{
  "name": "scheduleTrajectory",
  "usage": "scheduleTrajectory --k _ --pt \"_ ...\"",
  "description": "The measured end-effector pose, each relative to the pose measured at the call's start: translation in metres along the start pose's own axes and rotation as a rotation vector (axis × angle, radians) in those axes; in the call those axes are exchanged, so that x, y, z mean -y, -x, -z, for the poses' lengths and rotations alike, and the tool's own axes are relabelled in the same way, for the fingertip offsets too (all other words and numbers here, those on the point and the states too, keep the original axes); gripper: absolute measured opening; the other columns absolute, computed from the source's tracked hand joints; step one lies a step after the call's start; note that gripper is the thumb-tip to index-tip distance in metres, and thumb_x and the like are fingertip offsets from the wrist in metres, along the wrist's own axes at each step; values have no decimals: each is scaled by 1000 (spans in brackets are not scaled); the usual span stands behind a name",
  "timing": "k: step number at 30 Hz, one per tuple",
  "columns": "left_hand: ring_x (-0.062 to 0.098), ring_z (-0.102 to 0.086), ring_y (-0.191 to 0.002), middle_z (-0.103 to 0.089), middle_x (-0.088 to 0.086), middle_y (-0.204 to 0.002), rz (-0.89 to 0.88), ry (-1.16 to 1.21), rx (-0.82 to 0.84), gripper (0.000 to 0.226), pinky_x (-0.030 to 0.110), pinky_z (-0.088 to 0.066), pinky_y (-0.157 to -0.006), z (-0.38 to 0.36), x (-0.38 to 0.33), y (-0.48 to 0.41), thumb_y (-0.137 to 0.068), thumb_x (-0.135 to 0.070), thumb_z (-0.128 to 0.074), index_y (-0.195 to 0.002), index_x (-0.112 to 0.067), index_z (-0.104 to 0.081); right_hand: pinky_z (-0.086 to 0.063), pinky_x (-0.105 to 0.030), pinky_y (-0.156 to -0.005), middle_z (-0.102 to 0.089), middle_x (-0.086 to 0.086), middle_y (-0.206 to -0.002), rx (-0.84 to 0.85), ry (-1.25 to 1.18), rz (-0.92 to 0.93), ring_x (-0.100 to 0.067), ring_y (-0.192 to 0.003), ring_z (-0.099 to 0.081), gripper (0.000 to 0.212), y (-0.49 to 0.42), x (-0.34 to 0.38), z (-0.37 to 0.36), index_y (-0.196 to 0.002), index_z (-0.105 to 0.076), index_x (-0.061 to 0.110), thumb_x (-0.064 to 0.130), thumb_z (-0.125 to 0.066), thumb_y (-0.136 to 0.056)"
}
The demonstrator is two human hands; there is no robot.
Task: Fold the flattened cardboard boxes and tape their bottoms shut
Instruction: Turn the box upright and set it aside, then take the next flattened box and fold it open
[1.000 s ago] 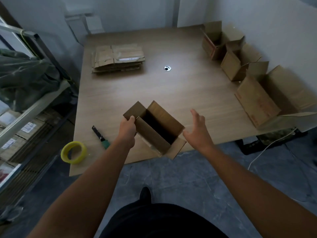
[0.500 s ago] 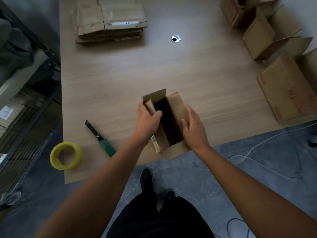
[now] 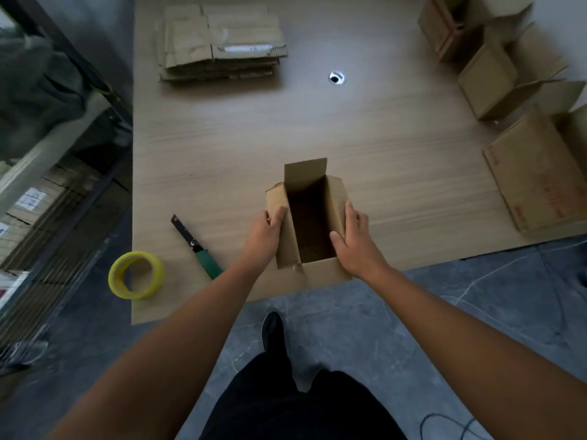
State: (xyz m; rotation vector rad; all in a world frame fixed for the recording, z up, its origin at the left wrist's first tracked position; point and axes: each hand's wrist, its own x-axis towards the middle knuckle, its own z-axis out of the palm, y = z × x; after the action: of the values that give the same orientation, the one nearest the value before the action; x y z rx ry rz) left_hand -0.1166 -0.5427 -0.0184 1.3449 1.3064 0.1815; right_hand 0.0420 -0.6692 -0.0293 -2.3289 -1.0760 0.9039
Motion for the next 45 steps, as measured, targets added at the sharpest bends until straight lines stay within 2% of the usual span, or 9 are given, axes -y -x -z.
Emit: scheduleTrajectory --k 3,6,11,16,19,24,31,39,45 --pt "15 -68 -96 -68 -1 -110 -26 99 -11 54 37 -60 -78 -4 6 26 -95 -67 -51 -122 -21 -56 -40 -42 -109 -18 -9 -158 -65 0 21 -28 -138 -39 75 15 -2 9 -163 -2 20 36 -48 -105" --pt "12 -66 -94 -66 -5 -107 -11 166 -17 27 29 -56 -72 -23 13 64 -97 -42 -64 -118 -27 -56 -33 -43 -118 -16 -11 -163 -130 16 95 -28 -149 -26 74 37 -12 21 -163 -13 19 39 -52 -103" --pt "22 -69 -98 -70 4 -106 -31 177 -87 9 48 -59 -89 -58 17 102 -100 -23 -58 -105 -30 -60 -13 -41 -127 -17 -9 -168 -159 125 235 -25 -156 -8 69 74 -38 54 -160 -23 13 40 -51 -103" --pt "30 -70 -95 -70 14 -104 -80 201 -162 11 54 -61 -83 -89 -9 104 -99 -17 -54 -104 -19 -63 -11 -43 -127 -24 -7 -167 -203 202 244 -25 -156 -9 79 92 -64 103 -158 -30 12 60 -33 -95" --pt "31 -70 -95 -70 13 -103 -138 197 -167 13 55 -61 -82 -109 -40 94 -99 -14 -53 -106 -18 -63 -11 -46 -127 -23 -7 -167 -235 235 238 -26 -156 -8 71 80 -77 135 -159 -28 14 54 -38 -101" --pt "25 -69 -98 -68 7 -107 -256 229 -107 18 44 -62 -84 -144 -110 39 -101 -15 -52 -117 -16 -61 -10 -47 -127 -22 -8 -167 -301 264 212 -28 -156 -8 64 26 -91 199 -159 -27 15 45 -43 -105" --pt "37 -69 -96 -68 17 -102 -270 203 -47 10 59 -60 -82 -186 -223 -63 -91 -16 -51 -93 -21 -61 -11 -45 -124 -26 -6 -166 -416 396 163 -25 -156 -13 62 -59 -83 305 -158 -30 17 46 -41 -105" --pt "34 -67 -98 -67 14 -105 -218 237 -40 22 56 -60 -86 -235 -333 -187 -96 -10 -45 -112 -12 -60 -7 -44 -127 -23 -4 -167 -422 324 162 -21 -157 -8 61 -189 -90 402 -159 -30 19 47 -38 -105" --pt "34 -67 -99 -65 13 -106 -163 249 -136 20 57 -59 -86 -257 -387 -306 -96 -10 -43 -106 -17 -58 -6 -42 -126 -22 -3 -167 -345 345 192 -20 -156 -7 61 -320 -114 448 -160 -26 21 46 -40 -106"
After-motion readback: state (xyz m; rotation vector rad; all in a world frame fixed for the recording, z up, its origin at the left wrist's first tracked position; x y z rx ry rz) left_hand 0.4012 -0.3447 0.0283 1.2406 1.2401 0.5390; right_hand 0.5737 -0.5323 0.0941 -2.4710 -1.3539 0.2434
